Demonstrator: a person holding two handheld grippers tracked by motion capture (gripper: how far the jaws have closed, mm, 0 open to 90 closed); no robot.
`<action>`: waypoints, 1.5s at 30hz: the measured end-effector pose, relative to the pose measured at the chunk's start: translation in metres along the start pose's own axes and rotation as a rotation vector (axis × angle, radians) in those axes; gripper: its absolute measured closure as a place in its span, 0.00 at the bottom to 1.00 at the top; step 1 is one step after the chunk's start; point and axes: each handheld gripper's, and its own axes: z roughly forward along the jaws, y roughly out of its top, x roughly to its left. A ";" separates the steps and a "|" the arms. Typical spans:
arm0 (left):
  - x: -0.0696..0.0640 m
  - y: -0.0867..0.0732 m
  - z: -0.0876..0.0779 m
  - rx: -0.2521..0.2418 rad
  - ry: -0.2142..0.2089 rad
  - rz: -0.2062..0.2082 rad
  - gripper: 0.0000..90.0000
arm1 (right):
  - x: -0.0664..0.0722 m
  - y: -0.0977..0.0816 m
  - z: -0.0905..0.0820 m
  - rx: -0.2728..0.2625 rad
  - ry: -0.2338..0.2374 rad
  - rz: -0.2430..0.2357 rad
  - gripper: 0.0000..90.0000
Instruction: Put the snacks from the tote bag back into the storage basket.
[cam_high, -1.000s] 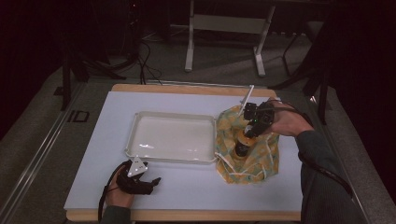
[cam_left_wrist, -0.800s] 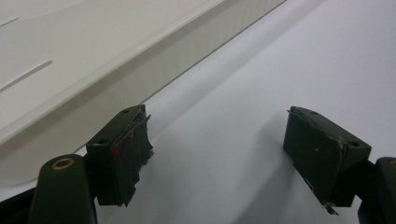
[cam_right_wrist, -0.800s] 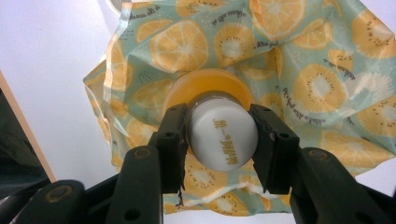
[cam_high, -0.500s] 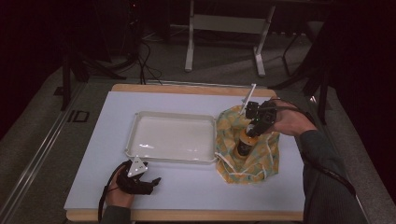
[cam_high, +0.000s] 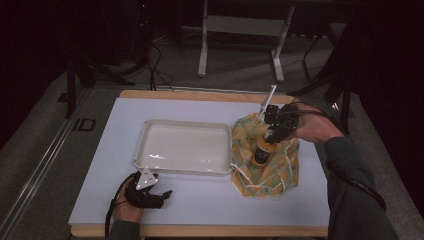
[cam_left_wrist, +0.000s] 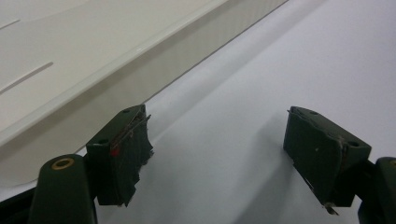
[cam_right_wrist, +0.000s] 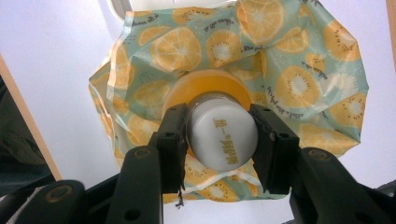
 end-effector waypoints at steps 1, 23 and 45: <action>0.000 0.000 0.000 -0.002 -0.002 0.000 0.25 | 0.000 0.000 -0.001 0.002 0.001 0.003 0.65; 0.001 -0.001 -0.003 -0.029 0.006 -0.009 0.22 | 0.002 -0.004 -0.023 0.000 -0.013 0.013 0.65; 0.001 -0.001 -0.003 -0.031 0.002 -0.010 0.21 | 0.000 -0.001 -0.051 -0.003 -0.055 0.019 0.65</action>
